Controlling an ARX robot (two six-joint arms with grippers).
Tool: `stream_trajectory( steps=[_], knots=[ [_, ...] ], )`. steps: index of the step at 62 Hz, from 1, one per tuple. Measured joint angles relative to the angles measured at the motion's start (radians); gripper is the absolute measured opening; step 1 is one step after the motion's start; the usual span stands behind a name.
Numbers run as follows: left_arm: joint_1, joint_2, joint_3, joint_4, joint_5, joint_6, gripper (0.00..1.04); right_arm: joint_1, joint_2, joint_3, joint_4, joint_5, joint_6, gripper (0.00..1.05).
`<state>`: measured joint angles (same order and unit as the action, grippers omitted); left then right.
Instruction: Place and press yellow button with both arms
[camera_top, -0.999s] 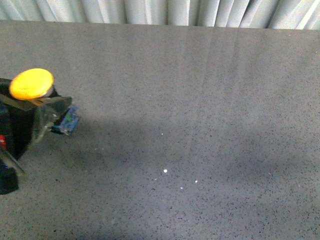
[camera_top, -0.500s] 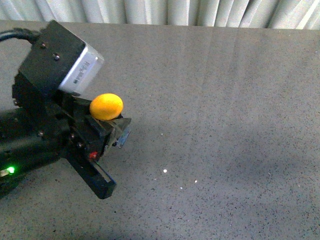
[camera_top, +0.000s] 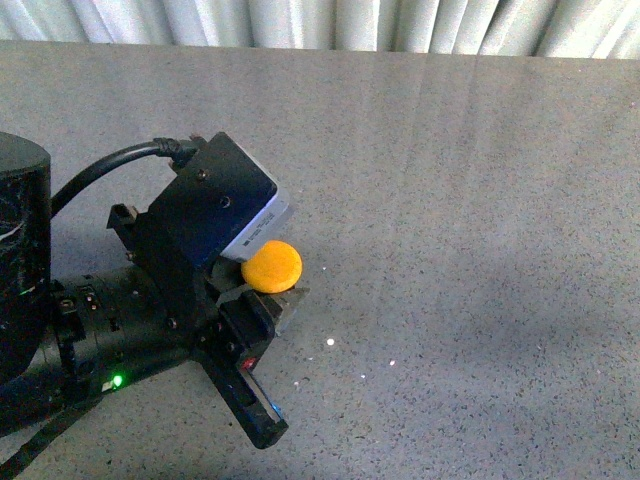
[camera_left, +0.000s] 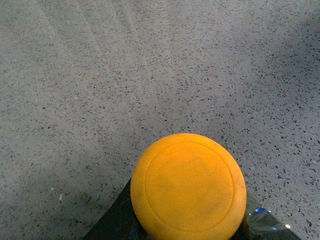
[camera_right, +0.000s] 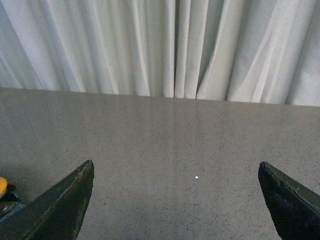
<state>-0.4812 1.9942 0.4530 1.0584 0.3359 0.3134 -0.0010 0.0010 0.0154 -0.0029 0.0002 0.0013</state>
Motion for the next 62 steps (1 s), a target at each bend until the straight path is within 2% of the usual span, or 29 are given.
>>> stream_trajectory(
  steps=[31, 62],
  knots=[
    [-0.045, 0.023, 0.06, -0.081, 0.004, 0.037, 0.25, 0.0, 0.0, 0.0, 0.0, 0.0, 0.0, 0.96],
    [-0.052, 0.055, 0.133, -0.143, 0.005, 0.057, 0.25, 0.0, 0.0, 0.0, 0.0, 0.0, 0.0, 0.96]
  ],
)
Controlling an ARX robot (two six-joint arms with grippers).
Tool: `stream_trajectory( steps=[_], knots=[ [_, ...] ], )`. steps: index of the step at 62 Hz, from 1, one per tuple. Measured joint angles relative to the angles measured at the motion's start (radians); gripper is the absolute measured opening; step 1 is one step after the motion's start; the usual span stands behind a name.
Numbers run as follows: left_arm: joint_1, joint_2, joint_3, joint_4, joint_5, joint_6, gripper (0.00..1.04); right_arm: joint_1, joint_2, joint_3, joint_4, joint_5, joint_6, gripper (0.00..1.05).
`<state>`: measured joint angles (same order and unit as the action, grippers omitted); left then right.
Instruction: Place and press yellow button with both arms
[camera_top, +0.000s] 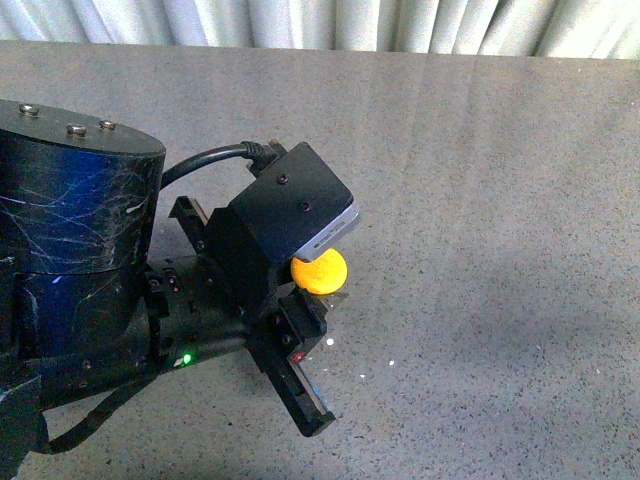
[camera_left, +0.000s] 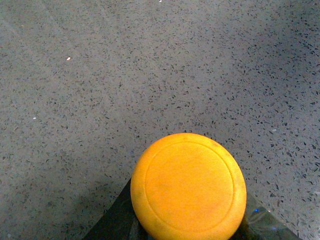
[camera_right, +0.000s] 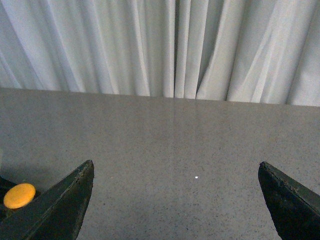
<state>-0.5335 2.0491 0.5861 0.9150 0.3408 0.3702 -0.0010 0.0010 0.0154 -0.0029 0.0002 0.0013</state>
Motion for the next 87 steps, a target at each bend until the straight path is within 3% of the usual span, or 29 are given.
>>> stream_trajectory(
  steps=[36, 87],
  knots=[
    [0.034, 0.044, 0.116, -0.083, 0.024, -0.001, 0.25, 0.0, 0.0, 0.0, 0.0, 0.0, 0.0, 0.96],
    [0.04, 0.069, 0.145, -0.08, 0.037, -0.045, 0.25, 0.0, 0.0, 0.0, 0.0, 0.0, 0.0, 0.96]
  ],
)
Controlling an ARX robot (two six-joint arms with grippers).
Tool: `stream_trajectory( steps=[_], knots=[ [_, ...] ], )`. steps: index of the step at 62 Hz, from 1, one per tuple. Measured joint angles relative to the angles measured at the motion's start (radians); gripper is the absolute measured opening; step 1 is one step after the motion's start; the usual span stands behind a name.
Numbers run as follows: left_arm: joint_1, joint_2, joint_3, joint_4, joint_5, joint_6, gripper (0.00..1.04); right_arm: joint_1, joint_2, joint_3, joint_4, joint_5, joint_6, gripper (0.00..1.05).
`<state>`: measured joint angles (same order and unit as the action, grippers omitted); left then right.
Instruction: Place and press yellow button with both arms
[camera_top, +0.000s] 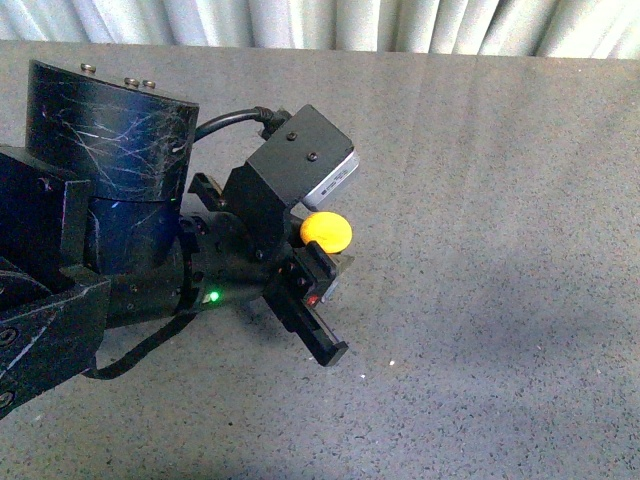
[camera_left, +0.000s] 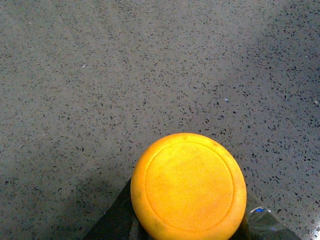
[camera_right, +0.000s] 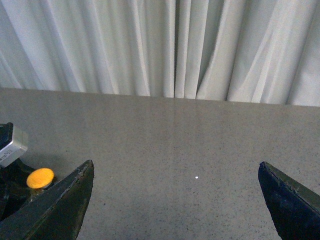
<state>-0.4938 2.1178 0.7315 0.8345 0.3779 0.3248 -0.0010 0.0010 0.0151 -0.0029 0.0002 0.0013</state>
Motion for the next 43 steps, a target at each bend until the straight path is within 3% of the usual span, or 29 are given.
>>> stream_trajectory(
  steps=[9, 32, 36, 43],
  knots=[
    [0.0, 0.005, 0.0, 0.005, 0.005, 0.0, 0.25, 0.0, 0.0, 0.0, 0.0, 0.0, 0.0, 0.96],
    [0.0, 0.016, -0.002, 0.005, 0.02, -0.001, 0.81, 0.0, 0.0, 0.0, 0.0, 0.0, 0.0, 0.96],
    [0.0, 0.011, -0.016, 0.006, 0.023, 0.0, 0.96, 0.0, 0.0, 0.0, 0.0, 0.0, 0.0, 0.96],
    [0.008, -0.005, -0.042, 0.011, 0.032, 0.003, 0.95, 0.0, 0.0, 0.0, 0.0, 0.0, 0.0, 0.96]
  ],
)
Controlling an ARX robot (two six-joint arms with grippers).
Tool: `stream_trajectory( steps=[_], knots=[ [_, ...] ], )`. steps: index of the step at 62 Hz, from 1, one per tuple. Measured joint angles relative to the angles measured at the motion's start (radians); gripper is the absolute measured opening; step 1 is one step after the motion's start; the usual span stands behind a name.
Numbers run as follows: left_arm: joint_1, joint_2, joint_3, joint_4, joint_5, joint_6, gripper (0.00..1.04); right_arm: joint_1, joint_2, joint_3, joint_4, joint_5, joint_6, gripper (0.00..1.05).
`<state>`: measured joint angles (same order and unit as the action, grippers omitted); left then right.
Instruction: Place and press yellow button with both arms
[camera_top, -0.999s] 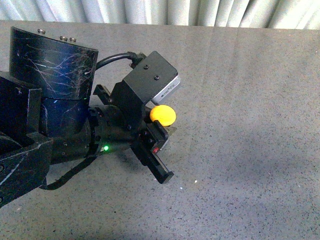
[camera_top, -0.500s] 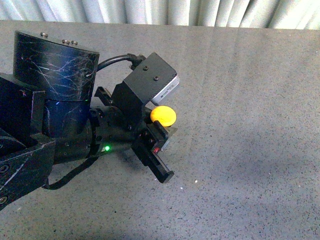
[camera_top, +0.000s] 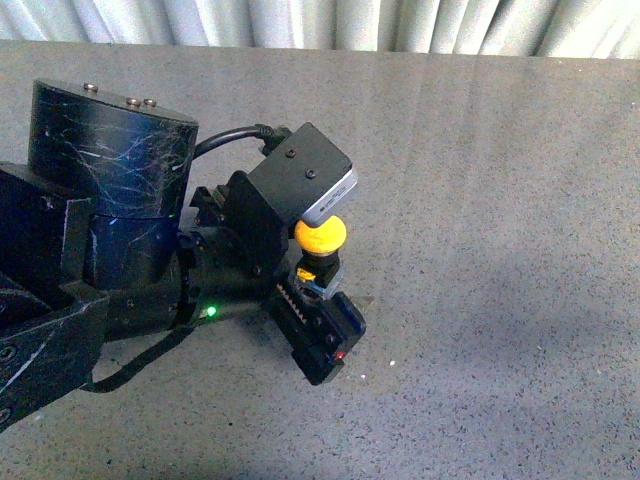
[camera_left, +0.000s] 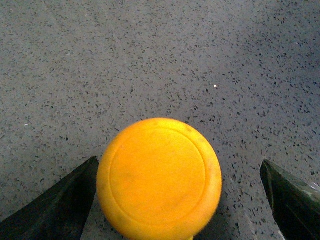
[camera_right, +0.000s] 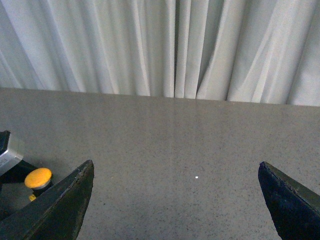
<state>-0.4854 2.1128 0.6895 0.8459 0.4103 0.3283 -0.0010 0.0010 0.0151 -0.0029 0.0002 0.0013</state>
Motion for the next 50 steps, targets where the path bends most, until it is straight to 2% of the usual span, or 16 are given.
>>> stream_trajectory(
  steps=[35, 50],
  knots=[
    [0.153, -0.226, -0.173, -0.024, 0.035, 0.046, 0.96, 0.0, 0.0, 0.0, 0.0, 0.0, 0.0, 0.96],
    [0.236, -0.481, -0.242, -0.086, 0.034, 0.01, 0.96, 0.0, 0.0, 0.0, 0.0, 0.0, 0.0, 0.96]
  ],
)
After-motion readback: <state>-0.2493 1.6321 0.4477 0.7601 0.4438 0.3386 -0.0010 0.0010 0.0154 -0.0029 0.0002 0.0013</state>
